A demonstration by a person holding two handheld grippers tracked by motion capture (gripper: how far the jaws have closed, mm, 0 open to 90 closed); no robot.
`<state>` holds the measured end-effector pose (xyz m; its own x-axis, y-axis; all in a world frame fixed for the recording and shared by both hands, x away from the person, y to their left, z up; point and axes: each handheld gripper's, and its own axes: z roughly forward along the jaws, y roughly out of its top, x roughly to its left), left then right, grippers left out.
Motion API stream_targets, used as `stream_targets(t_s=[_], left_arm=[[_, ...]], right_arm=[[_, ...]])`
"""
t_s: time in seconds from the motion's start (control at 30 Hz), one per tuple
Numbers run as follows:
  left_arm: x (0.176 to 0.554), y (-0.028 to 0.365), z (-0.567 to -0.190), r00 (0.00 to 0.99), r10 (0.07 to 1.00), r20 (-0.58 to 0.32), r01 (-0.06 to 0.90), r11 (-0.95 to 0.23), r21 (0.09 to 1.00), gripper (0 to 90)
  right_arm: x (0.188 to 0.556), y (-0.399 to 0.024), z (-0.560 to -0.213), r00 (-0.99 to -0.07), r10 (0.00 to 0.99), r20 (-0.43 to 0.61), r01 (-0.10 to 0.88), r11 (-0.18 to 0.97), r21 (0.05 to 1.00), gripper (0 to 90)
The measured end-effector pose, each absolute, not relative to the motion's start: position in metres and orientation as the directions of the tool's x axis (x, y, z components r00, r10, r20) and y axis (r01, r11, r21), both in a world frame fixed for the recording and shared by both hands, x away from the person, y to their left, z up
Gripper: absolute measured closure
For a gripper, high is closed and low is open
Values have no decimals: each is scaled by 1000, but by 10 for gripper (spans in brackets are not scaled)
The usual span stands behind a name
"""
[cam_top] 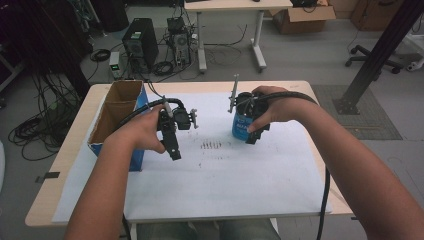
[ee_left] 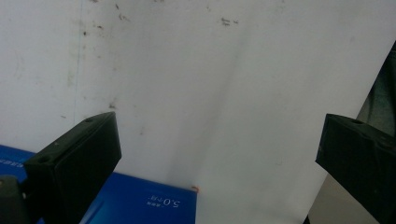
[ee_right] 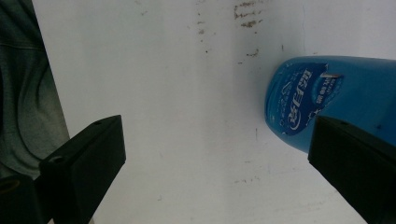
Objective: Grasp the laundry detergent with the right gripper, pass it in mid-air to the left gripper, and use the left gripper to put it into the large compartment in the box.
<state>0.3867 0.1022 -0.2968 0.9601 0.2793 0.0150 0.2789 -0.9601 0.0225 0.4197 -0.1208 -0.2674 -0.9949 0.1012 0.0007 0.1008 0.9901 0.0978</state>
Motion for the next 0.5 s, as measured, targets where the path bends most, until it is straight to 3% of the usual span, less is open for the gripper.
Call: stream_targets(t_s=[0.5], left_arm=[[379, 97, -293, 966, 258, 13, 258, -966, 30, 2]], right_arm=[[422, -126, -269, -995, 97, 2, 97, 988, 116, 43]])
